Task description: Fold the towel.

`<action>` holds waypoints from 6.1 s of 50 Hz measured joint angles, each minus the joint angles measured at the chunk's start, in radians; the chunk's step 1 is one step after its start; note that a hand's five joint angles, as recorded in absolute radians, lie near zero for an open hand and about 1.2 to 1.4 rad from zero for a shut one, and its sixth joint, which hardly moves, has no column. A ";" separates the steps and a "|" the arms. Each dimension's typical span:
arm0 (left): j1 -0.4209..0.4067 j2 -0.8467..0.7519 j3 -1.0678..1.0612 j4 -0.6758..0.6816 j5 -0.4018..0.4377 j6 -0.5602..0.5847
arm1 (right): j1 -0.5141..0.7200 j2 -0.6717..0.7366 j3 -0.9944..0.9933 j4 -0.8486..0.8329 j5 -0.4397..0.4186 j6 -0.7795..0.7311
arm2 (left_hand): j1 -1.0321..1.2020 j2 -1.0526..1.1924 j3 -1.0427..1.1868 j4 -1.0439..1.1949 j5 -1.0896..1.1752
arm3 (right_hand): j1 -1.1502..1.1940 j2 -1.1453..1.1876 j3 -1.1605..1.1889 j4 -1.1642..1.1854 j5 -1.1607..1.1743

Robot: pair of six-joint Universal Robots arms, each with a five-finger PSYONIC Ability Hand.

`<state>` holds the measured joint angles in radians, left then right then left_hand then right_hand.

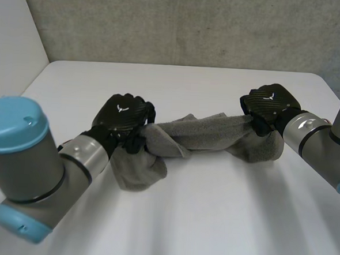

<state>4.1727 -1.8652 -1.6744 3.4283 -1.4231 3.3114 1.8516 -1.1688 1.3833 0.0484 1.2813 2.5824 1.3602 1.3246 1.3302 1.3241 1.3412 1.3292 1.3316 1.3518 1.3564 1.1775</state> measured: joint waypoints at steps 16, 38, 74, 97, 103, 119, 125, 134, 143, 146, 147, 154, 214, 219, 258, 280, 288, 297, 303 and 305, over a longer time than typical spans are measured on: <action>0.000 0.270 -0.106 0.010 0.020 0.020 | 0.006 -0.120 -0.009 -0.006 0.002 0.031 | 0.000 0.008 0.003 0.011 0.001 | 0.000 0.000 0.000 0.000 0.000; -0.008 0.380 -0.237 -0.078 0.246 0.018 | 0.016 -0.018 -0.027 0.067 -0.001 0.029 | -1.083 -1.058 -1.073 -1.052 -1.103 | 0.001 0.005 0.000 0.000 0.002; 0.052 -0.245 0.263 -0.432 0.181 -0.040 | 0.002 -0.148 0.167 -0.067 -0.017 0.007 | -0.910 -0.875 -0.878 -0.875 -0.884 | 0.001 0.005 0.000 0.000 0.002; 0.059 -0.271 0.318 -0.521 0.080 0.098 | 0.010 -0.111 0.130 -0.086 -0.017 -0.042 | 0.064 0.162 0.206 0.189 0.133 | 0.001 0.005 0.000 0.000 0.002; 0.064 -0.254 0.515 -0.386 -0.016 0.107 | 0.015 -0.099 0.038 -0.350 -0.004 -0.026 | 0.064 0.178 0.210 0.189 0.135 | 0.001 0.005 0.000 0.000 0.002; 0.070 -0.046 0.434 0.151 -0.196 0.081 | 0.022 -0.101 -0.028 -0.627 -0.030 0.034 | 0.064 0.187 0.211 0.189 0.158 | 0.001 0.005 0.000 0.000 0.002; 0.072 -0.057 0.283 0.070 -0.176 0.058 | 0.023 -0.089 -0.006 -0.395 -0.173 0.025 | 0.064 0.188 0.212 0.199 0.158 | 0.002 0.010 0.000 0.000 0.002; 0.076 -0.093 0.071 0.034 -0.149 0.110 | 0.022 -0.001 0.060 -0.009 -0.270 -0.111 | 0.064 0.189 0.214 0.199 0.158 | 0.002 0.010 0.000 0.000 0.002; 0.127 -0.093 -0.011 0.038 -0.115 0.210 | 0.009 0.012 0.139 0.085 -0.165 -0.225 | -0.004 0.027 0.037 0.032 0.022 | 0.002 0.010 0.000 0.000 0.002; 0.136 -0.093 -0.023 0.033 -0.085 0.220 | 0.003 0.007 0.162 0.080 -0.147 -0.225 | -0.220 -0.185 -0.184 -0.194 -0.200 | 0.002 0.010 0.000 0.000 0.002; 0.138 -0.092 -0.029 0.029 -0.072 0.222 | 0.001 0.004 0.171 0.078 -0.143 -0.224 | -0.311 -0.275 -0.277 -0.283 -0.292 | 0.002 0.010 0.000 0.000 0.002; 0.140 -0.077 -0.066 -0.023 0.014 0.223 | -0.002 -0.003 0.216 0.065 -0.137 -0.216 | -0.650 -0.612 -0.628 -0.613 -0.647 | 0.002 0.010 0.000 0.000 0.002; 0.193 0.047 -0.289 -0.069 -0.030 0.223 | -0.174 0.082 0.103 0.185 -0.156 -0.067 | -0.680 -0.633 -0.645 -0.625 -0.664 | -0.719 -0.682 -0.731 -0.743 -0.769; 0.204 0.060 -0.314 -0.063 -0.029 0.222 | -0.173 0.085 0.100 0.182 -0.168 -0.052 | -0.685 -0.636 -0.647 -0.625 -0.667 | -0.719 -0.682 -0.731 -0.742 -0.768; 0.263 -0.131 -0.198 0.053 -0.033 0.301 | -0.172 0.106 0.111 0.136 -0.187 -0.005 | 0.086 0.143 0.150 0.143 0.110 | -0.010 0.001 -0.012 -0.009 -0.012; 0.298 0.292 0.027 0.039 -0.033 0.275 | -0.183 -0.365 -0.023 0.112 -0.219 0.187 | 0.088 0.187 0.211 0.193 0.138 | -0.010 0.005 -0.004 -0.009 -0.012; 0.291 0.370 0.151 -0.016 -0.028 0.229 | -0.216 -0.490 -0.143 0.180 -0.214 0.192 | 0.088 0.187 0.212 0.193 0.138 | -0.008 0.005 -0.004 -0.009 -0.008; 0.285 0.209 0.270 -0.133 -0.027 0.232 | -0.232 -0.348 -0.268 0.307 -0.192 0.061 | 0.088 0.187 0.213 0.193 0.138 | -0.005 0.011 -0.001 -0.009 -0.005; 0.278 0.006 0.358 -0.180 -0.025 0.250 | -0.162 -0.164 -0.326 0.330 -0.108 -0.077 | 0.088 0.187 0.214 0.193 0.138 | 0.000 0.011 -0.001 -0.009 0.001; 0.273 -0.070 0.401 -0.184 -0.025 0.270 | -0.136 -0.089 -0.340 0.315 -0.073 -0.130 | 0.088 0.189 0.215 0.194 0.138 | 0.000 0.012 -0.001 -0.009 0.003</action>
<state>4.4458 -1.9353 -1.2737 3.2446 -1.4480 3.5819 1.7154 -1.2582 1.0429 0.3630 1.2084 2.4519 1.4486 1.5135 1.5450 1.5184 1.4791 1.3292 1.3431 1.3511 1.3479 1.1802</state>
